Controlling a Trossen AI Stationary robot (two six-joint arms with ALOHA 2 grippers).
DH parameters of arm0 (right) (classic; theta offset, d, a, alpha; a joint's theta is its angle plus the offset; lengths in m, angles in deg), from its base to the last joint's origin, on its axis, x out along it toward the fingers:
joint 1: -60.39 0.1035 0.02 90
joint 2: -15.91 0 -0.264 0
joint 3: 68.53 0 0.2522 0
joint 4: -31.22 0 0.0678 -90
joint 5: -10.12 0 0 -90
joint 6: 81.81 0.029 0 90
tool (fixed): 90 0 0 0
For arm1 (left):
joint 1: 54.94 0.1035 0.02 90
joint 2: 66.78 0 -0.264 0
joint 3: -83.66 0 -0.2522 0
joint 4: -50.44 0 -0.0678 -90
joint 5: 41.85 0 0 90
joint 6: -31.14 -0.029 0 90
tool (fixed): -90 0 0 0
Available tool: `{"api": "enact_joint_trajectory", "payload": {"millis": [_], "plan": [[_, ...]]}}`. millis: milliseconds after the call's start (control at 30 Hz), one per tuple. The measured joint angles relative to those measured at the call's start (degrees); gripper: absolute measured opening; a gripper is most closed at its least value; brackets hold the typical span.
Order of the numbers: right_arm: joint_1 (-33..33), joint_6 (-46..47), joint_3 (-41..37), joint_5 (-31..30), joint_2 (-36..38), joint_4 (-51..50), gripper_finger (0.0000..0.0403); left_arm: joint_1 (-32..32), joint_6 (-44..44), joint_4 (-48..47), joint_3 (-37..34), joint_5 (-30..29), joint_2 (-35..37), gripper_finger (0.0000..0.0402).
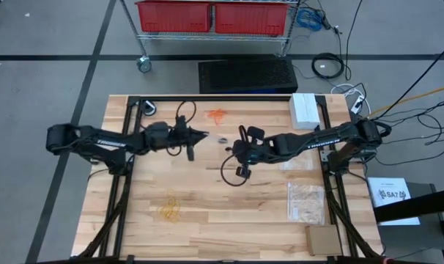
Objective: Sort rubber bands
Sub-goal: Put the left black rubber band on the zip bag
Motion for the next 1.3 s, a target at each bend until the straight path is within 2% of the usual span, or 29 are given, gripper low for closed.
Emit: {"api": "enact_joint_trajectory", "payload": {"millis": [100, 167, 400, 600, 1033, 1300], "plan": [[0.28, 0.09, 0.0, -6.26, -0.01, 0.71, 0.0, -0.39, 4.68, 2.7, 0.0, -2.22, -3.16, 0.0], [0.56, -0.11, 0.0, -8.39, -0.02, 1.7, 0.0, -0.55, 7.77, 5.08, 0.0, -3.64, -5.49, 0.0], [0.42, -1.96, 0.02, -11.18, -0.02, 3.12, 0.0, -0.7, 12.35, 14.49, 0.0, -4.09, -11.17, 0.0], [-0.14, -3.38, 0.02, -14.17, -0.04, 3.22, 0.0, -0.87, 13.01, 15.37, 0.0, -3.39, -11.39, 0.0], [-0.73, -3.25, 0.04, -10.92, -3.1, 3.82, 0.0, -0.87, 13.92, 17.72, 0.0, -3.49, -11.34, 0.0], [0.78, -3.61, 2.48, -14.36, -3.19, 4.06, 0.0, -0.81, 13.92, 16.1, 0.0, -5.09, -11.34, 0.0]]}}
